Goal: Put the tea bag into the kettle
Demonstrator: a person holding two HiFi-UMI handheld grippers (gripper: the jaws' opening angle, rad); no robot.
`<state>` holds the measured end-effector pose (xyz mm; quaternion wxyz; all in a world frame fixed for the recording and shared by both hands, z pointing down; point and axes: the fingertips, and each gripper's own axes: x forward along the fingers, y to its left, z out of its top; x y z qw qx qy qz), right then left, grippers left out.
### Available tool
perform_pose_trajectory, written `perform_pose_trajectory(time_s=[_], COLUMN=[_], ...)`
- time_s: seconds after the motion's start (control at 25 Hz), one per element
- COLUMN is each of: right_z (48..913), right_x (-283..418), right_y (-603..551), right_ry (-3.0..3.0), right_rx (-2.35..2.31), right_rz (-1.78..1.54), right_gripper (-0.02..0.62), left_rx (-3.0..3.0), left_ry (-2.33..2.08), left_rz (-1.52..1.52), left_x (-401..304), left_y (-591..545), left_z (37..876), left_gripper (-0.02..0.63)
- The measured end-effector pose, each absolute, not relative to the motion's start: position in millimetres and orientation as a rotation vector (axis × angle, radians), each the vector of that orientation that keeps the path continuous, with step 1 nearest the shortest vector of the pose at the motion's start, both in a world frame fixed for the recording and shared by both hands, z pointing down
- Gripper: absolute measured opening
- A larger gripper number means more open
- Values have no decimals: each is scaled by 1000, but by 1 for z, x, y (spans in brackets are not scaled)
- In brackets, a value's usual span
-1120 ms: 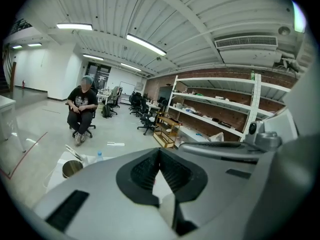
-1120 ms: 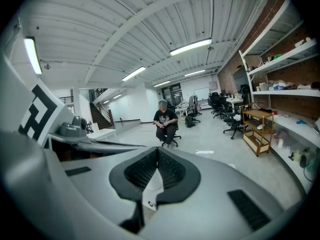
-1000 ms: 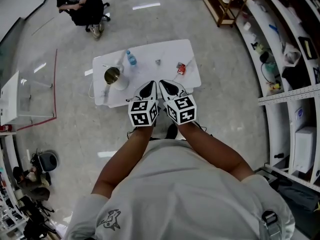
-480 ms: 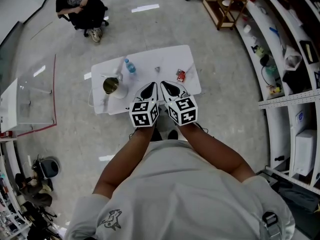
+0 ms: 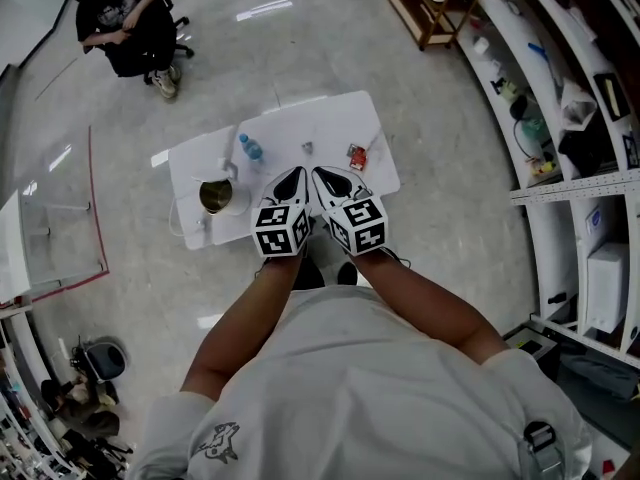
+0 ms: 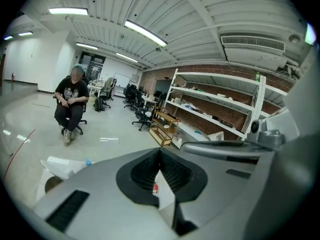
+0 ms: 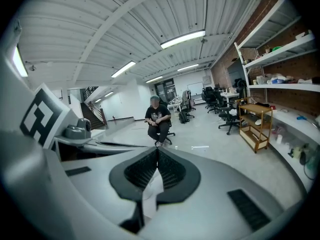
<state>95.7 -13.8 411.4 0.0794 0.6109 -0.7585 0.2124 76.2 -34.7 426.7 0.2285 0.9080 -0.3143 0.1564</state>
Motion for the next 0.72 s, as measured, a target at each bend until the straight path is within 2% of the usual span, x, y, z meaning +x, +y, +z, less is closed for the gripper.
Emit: perform_pose_trajectory(time_s=[0.72], right_z=[428], right_x=[86], right_y=[-109], right_ry=[-2097], right_rx=[1963], right_rz=[697], right_gripper=[9], left_rx=[2540], left_ry=[-691], left_rz=[469], left_x=[66], left_y=[-136], left_z=[444], left_gripper=[2])
